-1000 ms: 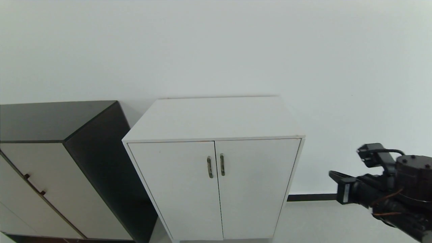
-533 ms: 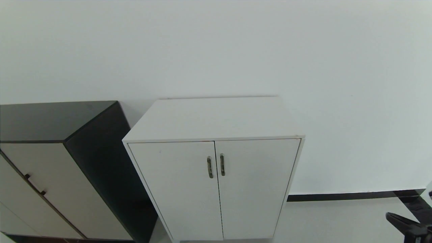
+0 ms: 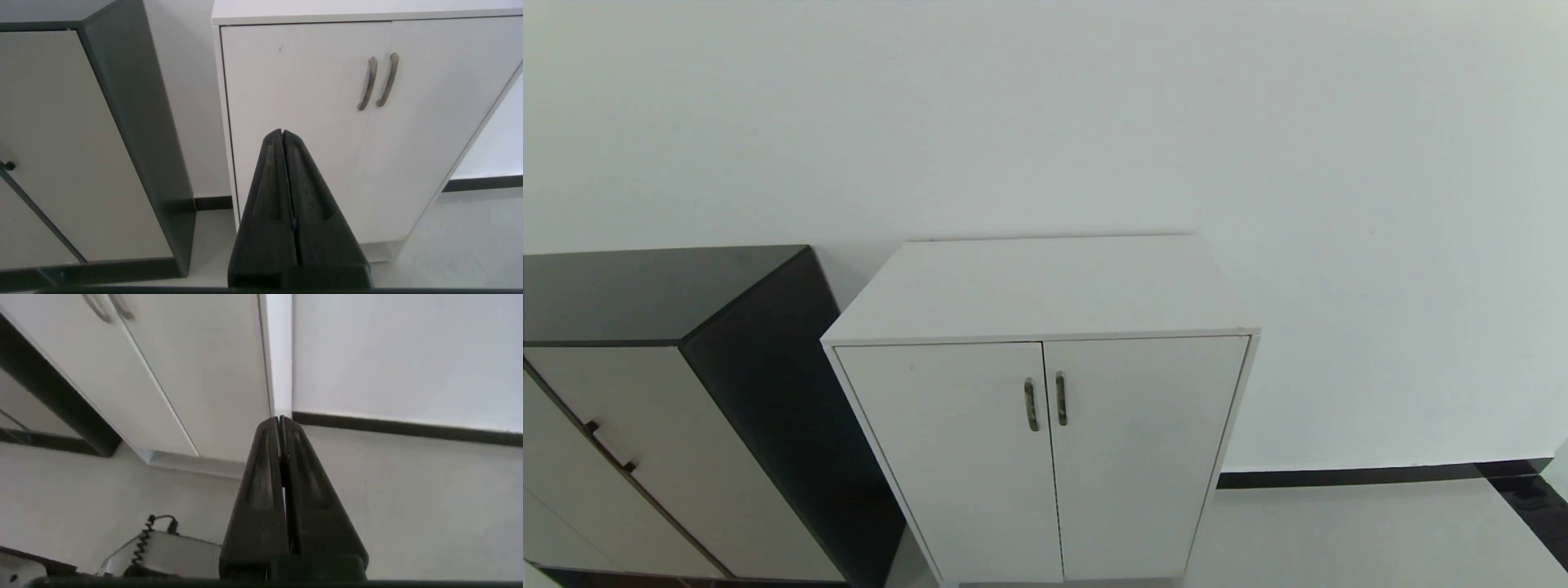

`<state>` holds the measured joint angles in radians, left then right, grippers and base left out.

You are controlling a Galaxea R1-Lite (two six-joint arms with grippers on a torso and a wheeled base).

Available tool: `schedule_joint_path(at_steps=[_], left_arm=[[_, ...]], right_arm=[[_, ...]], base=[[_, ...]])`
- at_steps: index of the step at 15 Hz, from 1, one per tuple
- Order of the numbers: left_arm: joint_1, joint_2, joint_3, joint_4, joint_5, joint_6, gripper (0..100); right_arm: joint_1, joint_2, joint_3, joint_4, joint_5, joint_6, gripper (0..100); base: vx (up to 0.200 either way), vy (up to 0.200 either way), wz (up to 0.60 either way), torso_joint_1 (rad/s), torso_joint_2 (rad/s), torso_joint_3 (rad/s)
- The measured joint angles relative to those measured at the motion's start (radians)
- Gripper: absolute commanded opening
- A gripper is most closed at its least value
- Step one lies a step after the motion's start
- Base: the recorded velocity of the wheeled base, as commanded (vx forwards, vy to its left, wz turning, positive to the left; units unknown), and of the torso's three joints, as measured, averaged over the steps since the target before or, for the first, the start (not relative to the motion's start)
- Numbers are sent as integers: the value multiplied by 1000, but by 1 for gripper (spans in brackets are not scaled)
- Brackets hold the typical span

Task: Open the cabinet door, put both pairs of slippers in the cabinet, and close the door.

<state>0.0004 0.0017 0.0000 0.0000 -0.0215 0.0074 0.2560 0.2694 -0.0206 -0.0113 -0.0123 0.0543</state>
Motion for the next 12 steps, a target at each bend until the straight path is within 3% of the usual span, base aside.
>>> schedule_joint_path(at_steps=[3, 7, 12], left_arm=[[0, 0, 0, 0, 0, 0, 0], [0, 0, 0, 0, -2, -1, 0], [0, 0, 0, 0, -1, -2, 0]], right_arm=[[28, -141, -7, 39, 24, -6, 0], [35, -119, 8, 16, 14, -102, 0], [-155, -67, 17, 13, 12, -104, 0]], base=[[0, 0, 0, 0, 0, 0], [0, 0, 0, 0, 0, 0], [0, 0, 0, 0, 0, 0]])
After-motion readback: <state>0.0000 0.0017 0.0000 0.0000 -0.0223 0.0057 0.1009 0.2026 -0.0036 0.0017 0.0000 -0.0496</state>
